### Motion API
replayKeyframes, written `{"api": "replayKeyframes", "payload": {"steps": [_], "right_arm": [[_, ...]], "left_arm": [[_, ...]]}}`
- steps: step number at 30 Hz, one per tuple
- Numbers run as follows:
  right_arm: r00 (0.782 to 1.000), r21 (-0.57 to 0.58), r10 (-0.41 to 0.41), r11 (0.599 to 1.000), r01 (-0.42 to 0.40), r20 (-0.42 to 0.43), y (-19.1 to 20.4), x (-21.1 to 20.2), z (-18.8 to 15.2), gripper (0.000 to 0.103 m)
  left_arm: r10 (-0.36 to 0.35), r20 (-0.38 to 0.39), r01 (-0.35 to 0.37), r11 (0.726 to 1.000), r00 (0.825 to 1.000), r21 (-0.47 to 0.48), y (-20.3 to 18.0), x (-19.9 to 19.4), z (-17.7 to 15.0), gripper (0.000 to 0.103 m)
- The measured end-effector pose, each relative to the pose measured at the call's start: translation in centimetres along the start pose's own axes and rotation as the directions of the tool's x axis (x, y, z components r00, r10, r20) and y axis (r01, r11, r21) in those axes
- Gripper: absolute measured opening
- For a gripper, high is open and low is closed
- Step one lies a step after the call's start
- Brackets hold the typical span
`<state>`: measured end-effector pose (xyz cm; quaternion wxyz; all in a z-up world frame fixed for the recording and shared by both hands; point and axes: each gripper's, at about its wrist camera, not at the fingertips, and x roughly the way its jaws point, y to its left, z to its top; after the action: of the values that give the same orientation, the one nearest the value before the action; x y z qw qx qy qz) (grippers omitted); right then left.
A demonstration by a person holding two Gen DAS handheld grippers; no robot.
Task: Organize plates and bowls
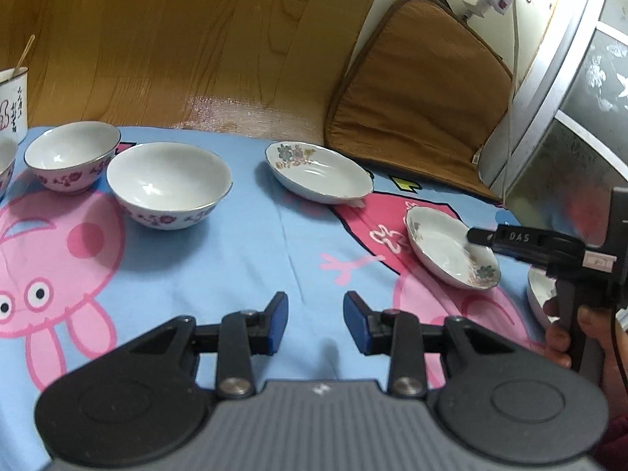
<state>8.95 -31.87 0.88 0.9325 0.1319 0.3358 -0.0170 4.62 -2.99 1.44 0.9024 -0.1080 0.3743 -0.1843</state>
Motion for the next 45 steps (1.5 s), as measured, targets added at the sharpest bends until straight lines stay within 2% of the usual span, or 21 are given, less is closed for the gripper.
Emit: {"api": "replayKeyframes", "payload": {"steps": [3,5,7,10,16,25,28,30,32,34,37,41,45], "right_arm": [[0.999,0.006,0.026,1.000,-0.026,-0.029,0.7,-0.3,-1.0,0.021],[0.997,0.022,0.069,0.997,-0.068,-0.032,1.2,-1.2,-1.6,0.013],[0.990,0.042,0.133,0.991,-0.131,-0.042,2.0,-2.4,-2.4,0.013],[0.984,0.022,0.178,0.984,-0.177,-0.032,3.6,-3.9,-3.8,0.013],[0.956,0.053,0.288,0.957,-0.286,-0.048,5.2,-6.1,-5.6,0.013],[0.909,0.123,0.402,0.913,-0.389,-0.113,5.9,-8.0,-7.3,0.014],[0.904,0.077,0.410,0.912,-0.404,-0.122,6.6,-9.5,-8.7,0.018],[0.908,0.047,0.400,0.917,-0.397,-0.122,6.7,-10.2,-9.2,0.023],[0.931,0.033,0.355,0.935,-0.354,-0.087,6.3,-10.6,-9.3,0.033],[0.947,0.040,0.319,0.947,-0.317,-0.043,5.6,-10.8,-8.9,0.033],[0.954,0.073,0.298,0.952,-0.297,-0.005,4.5,-10.5,-8.1,0.033],[0.957,0.081,0.291,0.954,-0.290,-0.002,4.3,-9.2,-7.5,0.033],[0.960,0.085,0.280,0.957,-0.278,-0.016,4.6,-7.8,-7.6,0.032]], "left_arm": [[-0.024,-0.011,0.024,1.000,1.000,-0.015,0.4,0.2,-0.3,0.031],[-0.034,-0.013,0.034,0.999,0.999,-0.023,0.7,-0.1,-0.4,0.031],[-0.040,-0.010,0.040,0.999,0.999,-0.036,1.0,-0.2,-0.3,0.031],[-0.043,-0.004,0.043,0.998,0.999,-0.054,1.4,-0.4,-0.2,0.032],[-0.011,-0.004,0.010,0.999,1.000,-0.053,1.5,-0.8,-0.3,0.032],[0.025,-0.023,-0.026,0.998,0.999,-0.052,1.8,-0.3,-0.4,0.031],[0.016,-0.024,-0.017,0.999,1.000,-0.040,1.5,-0.5,-0.4,0.028],[0.017,-0.018,-0.018,0.999,1.000,-0.033,1.3,-0.8,-0.4,0.027],[0.018,-0.016,-0.018,0.999,1.000,-0.031,1.2,-0.9,-0.4,0.028],[0.013,-0.020,-0.014,0.999,1.000,-0.035,1.2,-1.1,-0.4,0.027],[0.012,-0.020,-0.012,0.999,1.000,-0.031,1.1,-1.4,-0.5,0.027],[0.004,-0.025,-0.004,1.000,1.000,-0.016,0.4,-1.4,-0.7,0.027],[0.004,-0.049,-0.005,1.000,0.999,-0.006,0.0,-0.8,-1.1,0.021]]}}
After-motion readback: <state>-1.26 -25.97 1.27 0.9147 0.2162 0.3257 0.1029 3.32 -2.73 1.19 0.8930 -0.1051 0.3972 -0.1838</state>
